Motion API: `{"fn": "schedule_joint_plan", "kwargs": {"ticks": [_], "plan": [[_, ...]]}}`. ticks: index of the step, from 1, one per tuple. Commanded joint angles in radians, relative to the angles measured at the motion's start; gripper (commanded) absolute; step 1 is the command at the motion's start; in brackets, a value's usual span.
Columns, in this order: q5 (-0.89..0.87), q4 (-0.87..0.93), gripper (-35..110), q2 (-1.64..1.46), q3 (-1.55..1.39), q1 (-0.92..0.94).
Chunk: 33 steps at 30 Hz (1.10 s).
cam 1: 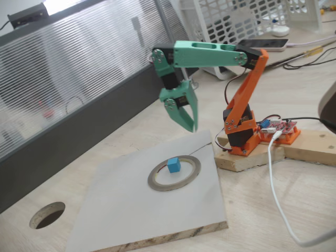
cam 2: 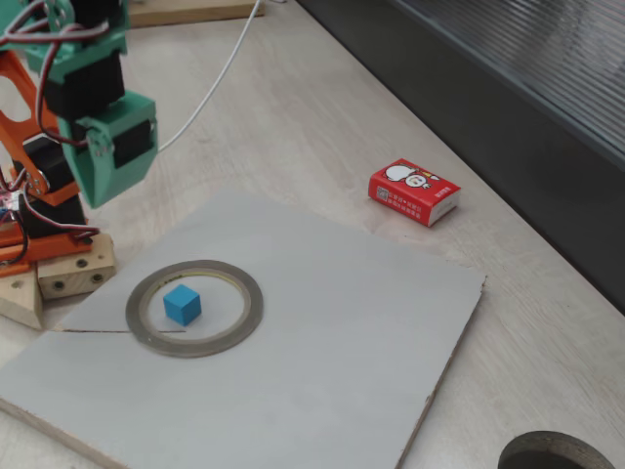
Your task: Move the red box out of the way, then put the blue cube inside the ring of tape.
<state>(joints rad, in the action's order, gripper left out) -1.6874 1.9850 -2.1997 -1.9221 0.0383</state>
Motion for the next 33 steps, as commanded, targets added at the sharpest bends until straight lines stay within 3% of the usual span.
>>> {"fn": "schedule_joint_plan", "kwargs": {"ticks": [1,6,18,33], "plan": [[-0.018,-0.002,4,-0.133,-0.15,0.014],[-0.018,-0.084,4,-0.239,-0.36,0.015],[-0.015,-0.379,4,-0.233,-0.428,0.015],[-0.014,-0.453,4,-0.235,-0.56,0.014]]}}
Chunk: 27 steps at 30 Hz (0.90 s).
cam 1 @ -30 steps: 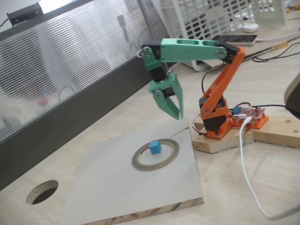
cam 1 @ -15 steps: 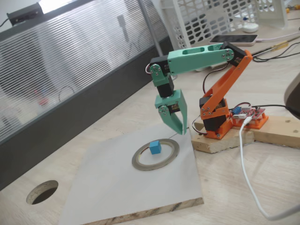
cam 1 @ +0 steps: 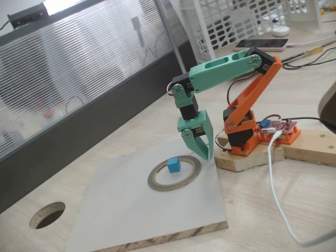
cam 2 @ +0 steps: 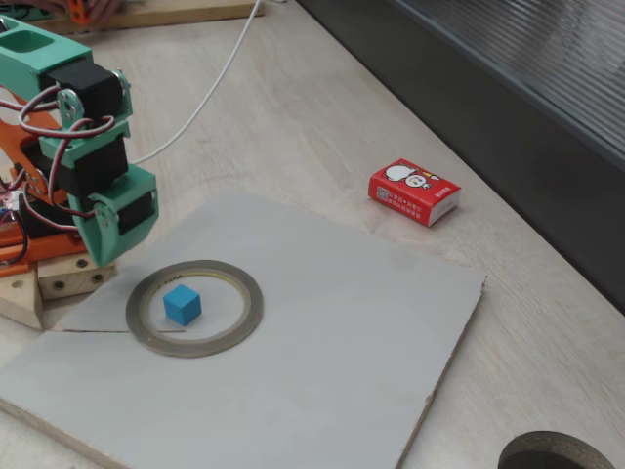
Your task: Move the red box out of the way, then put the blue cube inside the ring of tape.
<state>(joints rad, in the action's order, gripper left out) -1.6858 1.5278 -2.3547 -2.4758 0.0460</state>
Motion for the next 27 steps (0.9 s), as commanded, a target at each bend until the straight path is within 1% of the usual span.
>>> {"fn": "schedule_joint_plan", "kwargs": {"ticks": [1,27], "plan": [[-0.017,0.005,4,-0.08,-0.005,0.006],[-0.018,0.005,4,-0.077,-0.02,0.008]]}}
